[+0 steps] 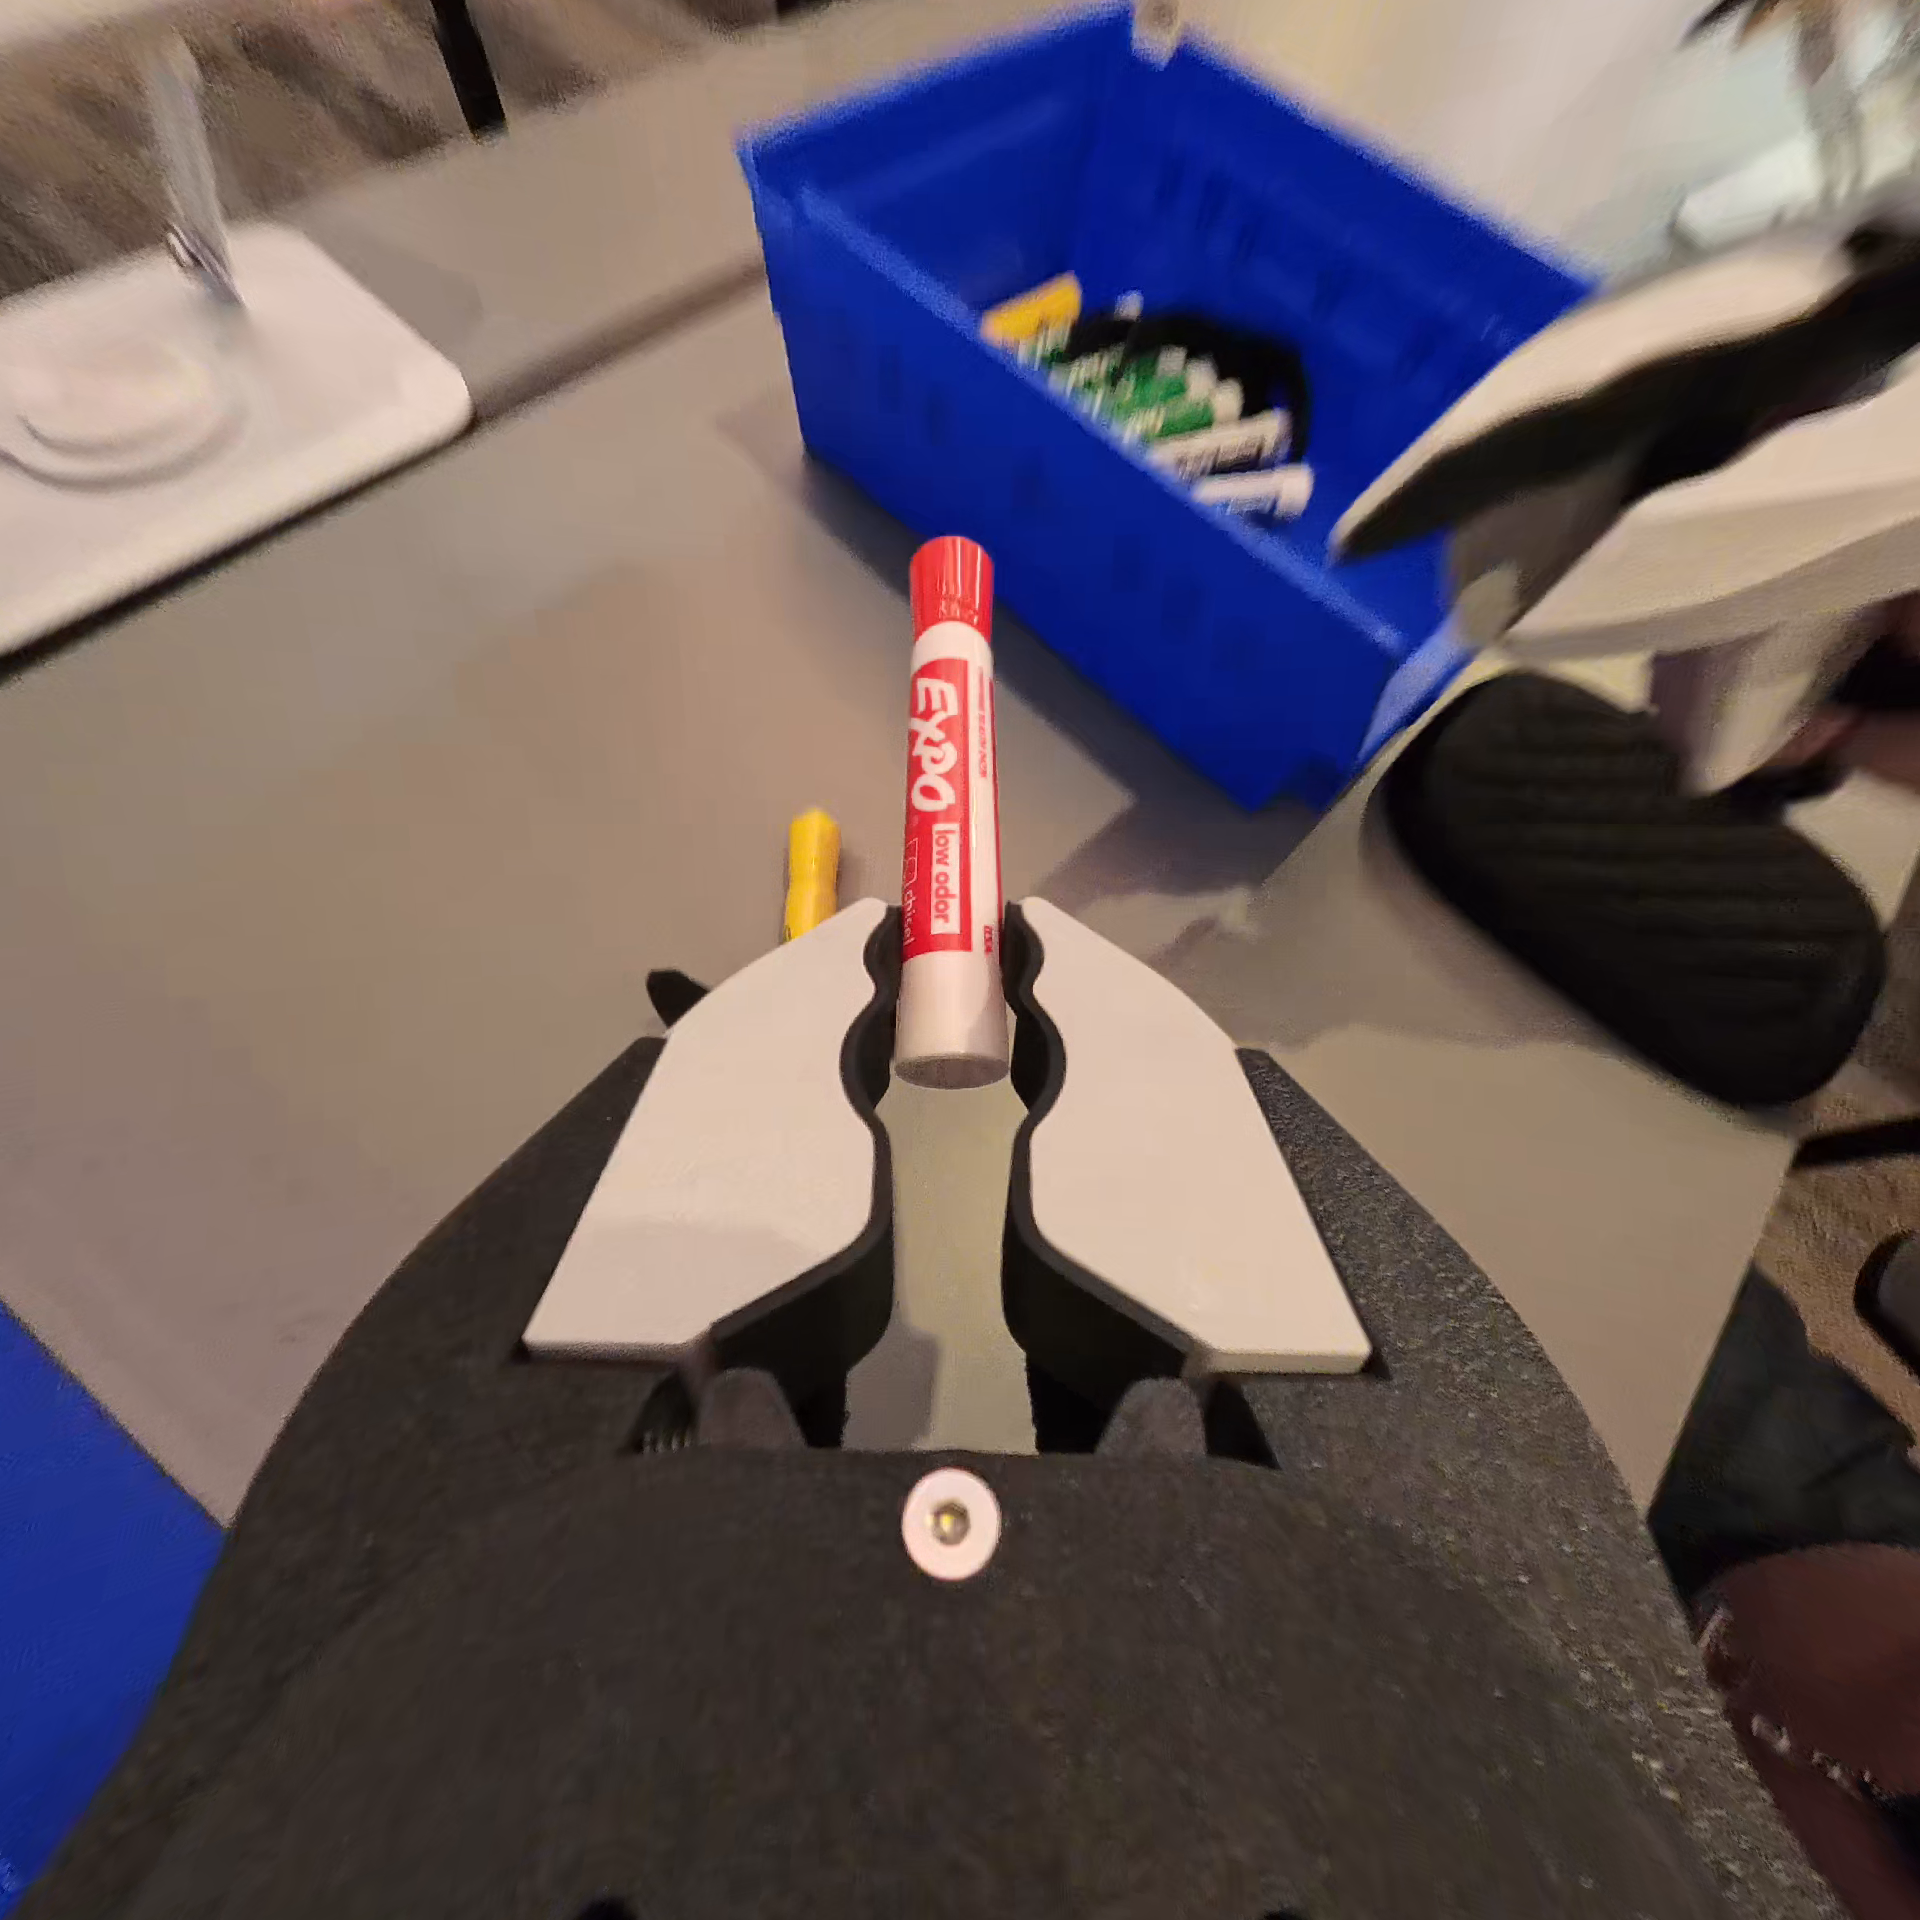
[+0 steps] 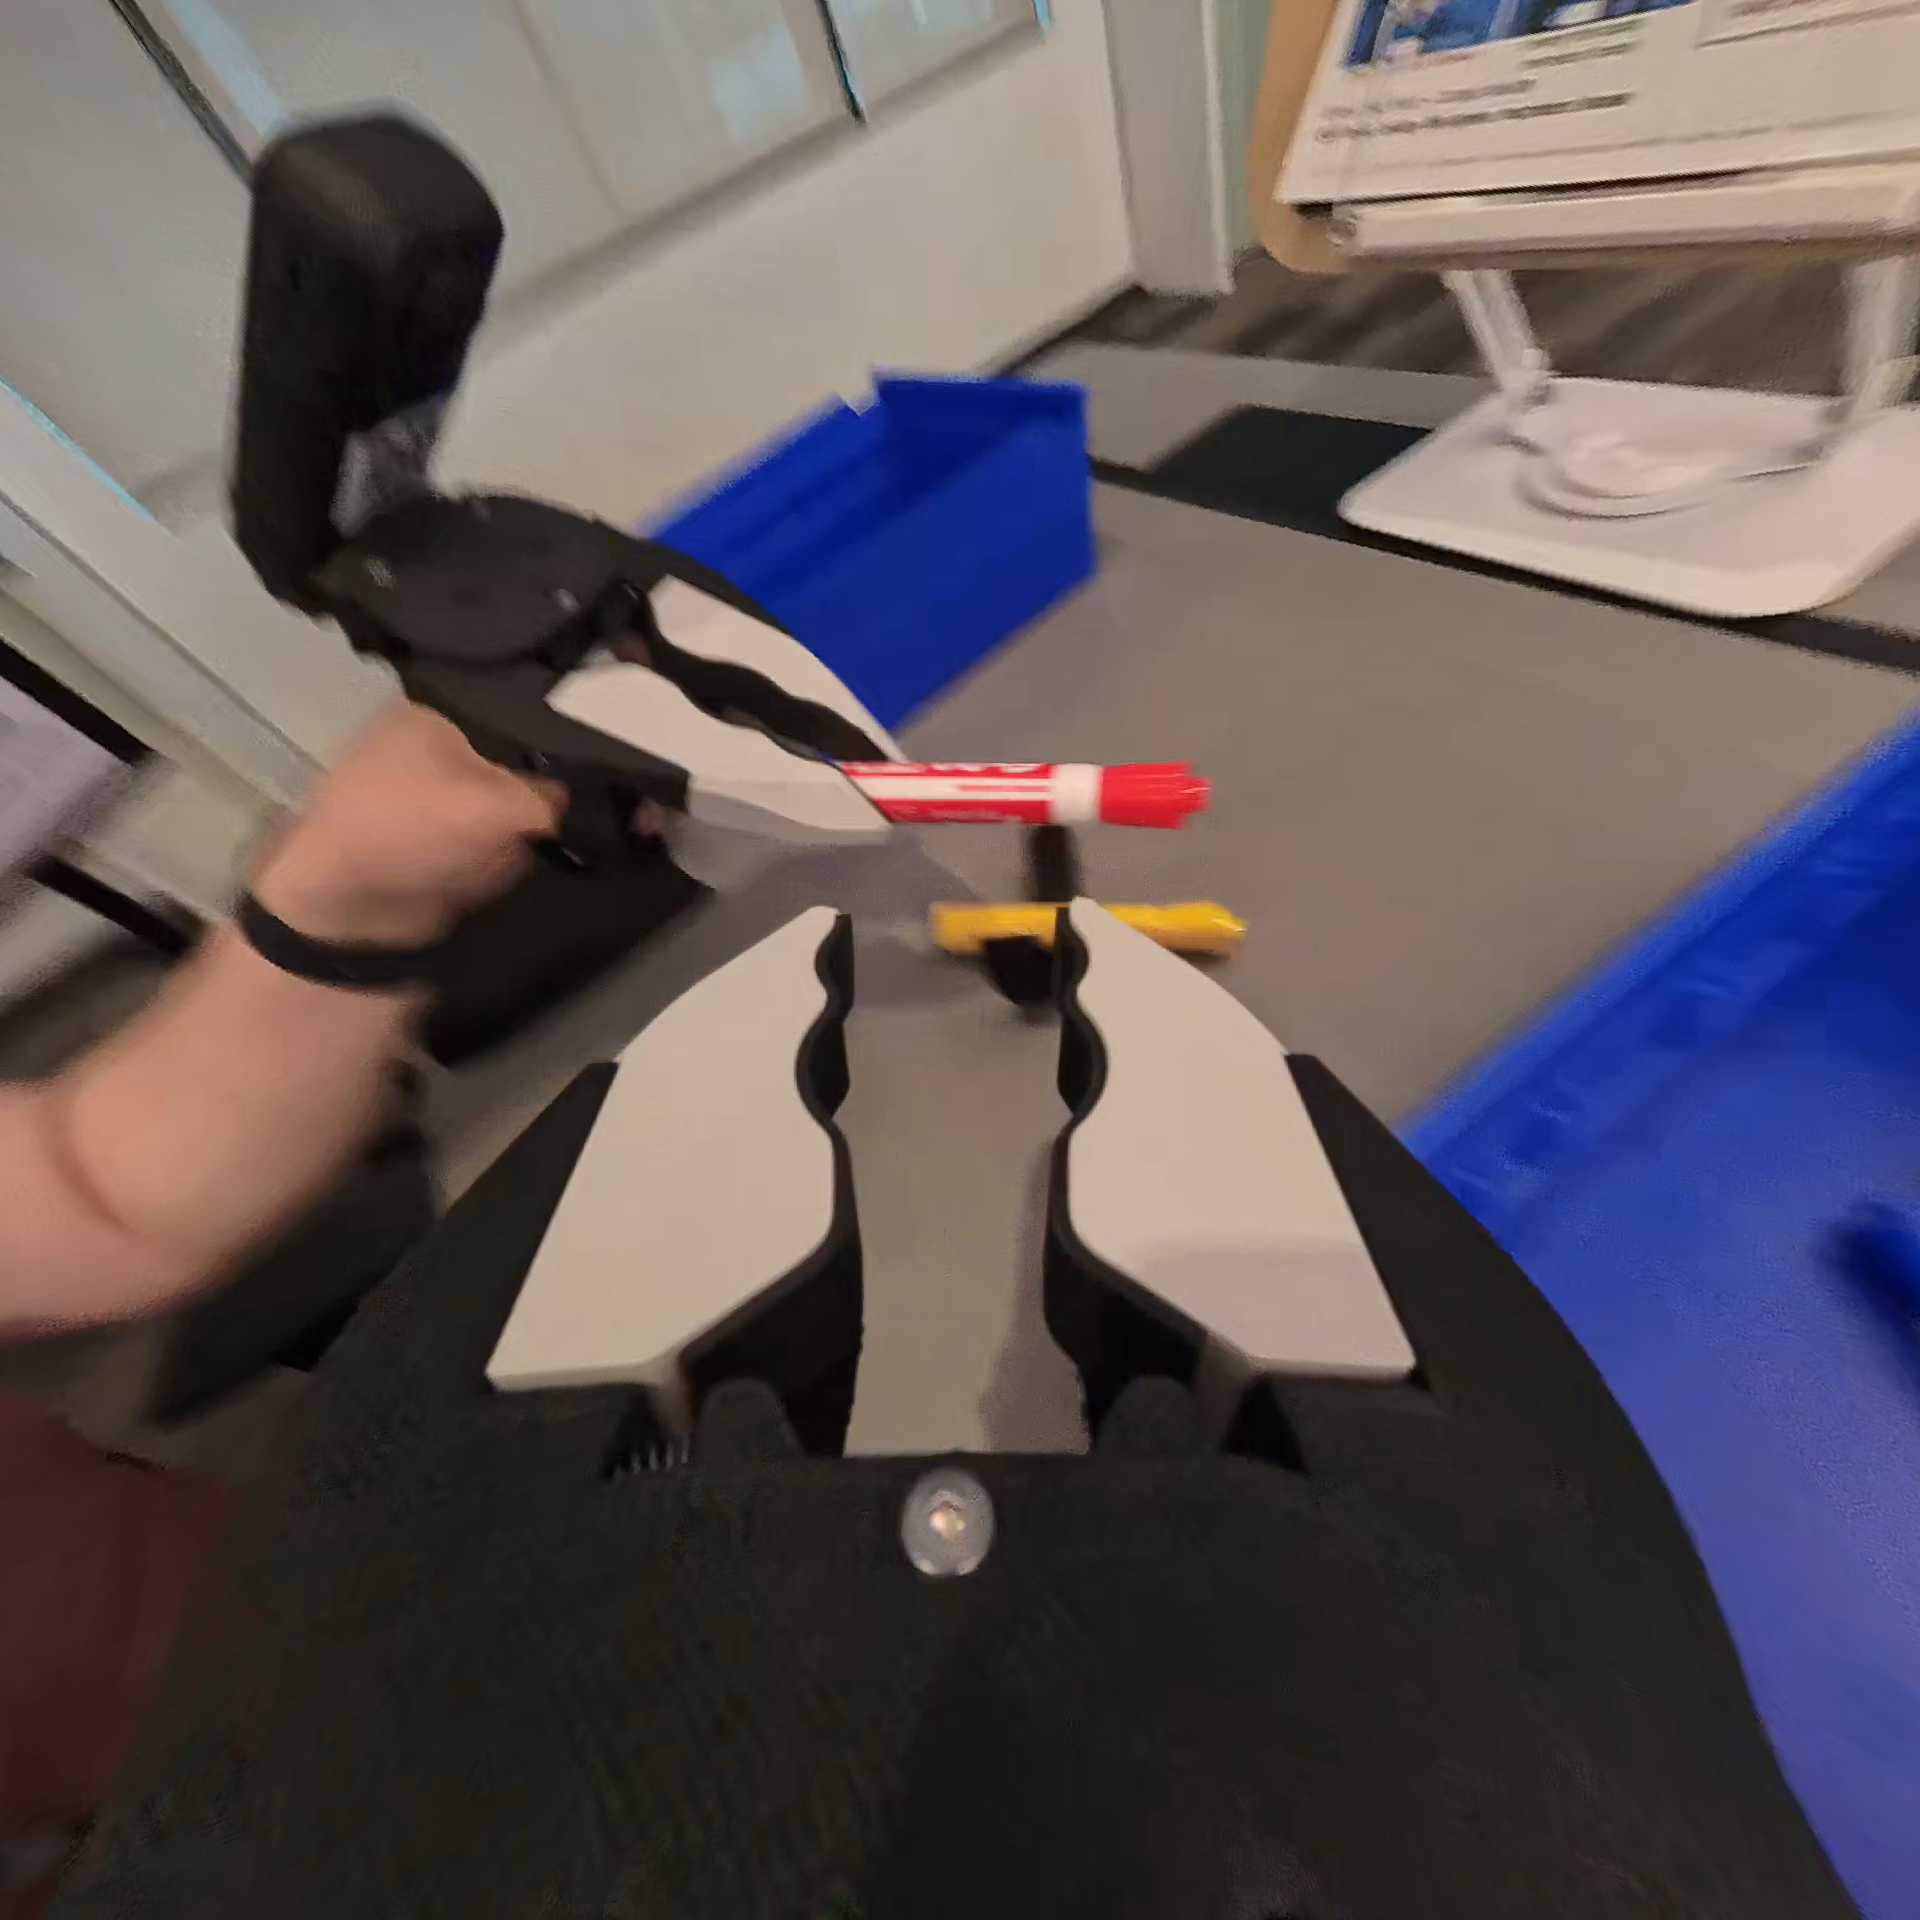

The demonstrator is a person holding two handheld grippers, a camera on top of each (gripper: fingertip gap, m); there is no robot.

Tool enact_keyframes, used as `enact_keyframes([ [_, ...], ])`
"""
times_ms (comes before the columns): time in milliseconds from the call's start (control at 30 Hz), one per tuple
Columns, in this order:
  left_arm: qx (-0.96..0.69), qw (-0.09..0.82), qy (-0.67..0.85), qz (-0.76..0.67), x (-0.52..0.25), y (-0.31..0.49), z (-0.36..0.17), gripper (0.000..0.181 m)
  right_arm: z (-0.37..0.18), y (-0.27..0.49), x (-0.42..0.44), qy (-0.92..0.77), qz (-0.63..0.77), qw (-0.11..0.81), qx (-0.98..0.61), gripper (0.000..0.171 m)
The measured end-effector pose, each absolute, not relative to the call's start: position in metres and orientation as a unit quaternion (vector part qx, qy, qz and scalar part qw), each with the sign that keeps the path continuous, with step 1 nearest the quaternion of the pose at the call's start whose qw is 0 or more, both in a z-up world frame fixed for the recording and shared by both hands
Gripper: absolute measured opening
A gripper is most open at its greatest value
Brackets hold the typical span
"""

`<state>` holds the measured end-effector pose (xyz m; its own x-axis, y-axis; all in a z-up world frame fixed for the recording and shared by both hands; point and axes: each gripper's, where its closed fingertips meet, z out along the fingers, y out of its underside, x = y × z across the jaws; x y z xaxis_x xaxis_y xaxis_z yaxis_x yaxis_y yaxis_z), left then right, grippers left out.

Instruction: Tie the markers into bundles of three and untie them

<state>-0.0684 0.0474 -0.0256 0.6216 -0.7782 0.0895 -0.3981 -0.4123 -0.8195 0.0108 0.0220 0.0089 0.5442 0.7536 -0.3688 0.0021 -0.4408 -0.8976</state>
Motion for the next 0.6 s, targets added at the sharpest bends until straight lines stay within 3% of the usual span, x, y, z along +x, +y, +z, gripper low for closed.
enact_keyframes([
  [167, -0.742, 0.485, 0.348, -0.306, -0.06, 0.023, 0.036, 0.019, 0.035, 0.026, -0.026, -0.128, 0.59, 0.452, -0.657, 0.044],
  [367, -0.71, 0.485, 0.356, -0.366, -0.052, 0.002, 0.05, 0.018, 0.062, 0.021, -0.044, -0.09, 0.685, 0.45, -0.566, 0.047],
  [467, -0.699, 0.471, 0.374, -0.387, -0.044, -0.007, 0.042, 0.018, 0.068, 0.014, -0.048, -0.11, 0.699, 0.451, -0.544, 0.021],
  [500, -0.697, 0.474, 0.377, -0.384, -0.043, -0.007, 0.039, 0.019, 0.067, 0.013, -0.049, -0.116, 0.695, 0.45, -0.549, 0.022],
  [600, -0.707, 0.47, 0.395, -0.351, -0.048, -0.008, 0.026, 0.049, 0.068, 0.014, -0.035, -0.163, 0.641, 0.461, -0.592, 0.021],
])
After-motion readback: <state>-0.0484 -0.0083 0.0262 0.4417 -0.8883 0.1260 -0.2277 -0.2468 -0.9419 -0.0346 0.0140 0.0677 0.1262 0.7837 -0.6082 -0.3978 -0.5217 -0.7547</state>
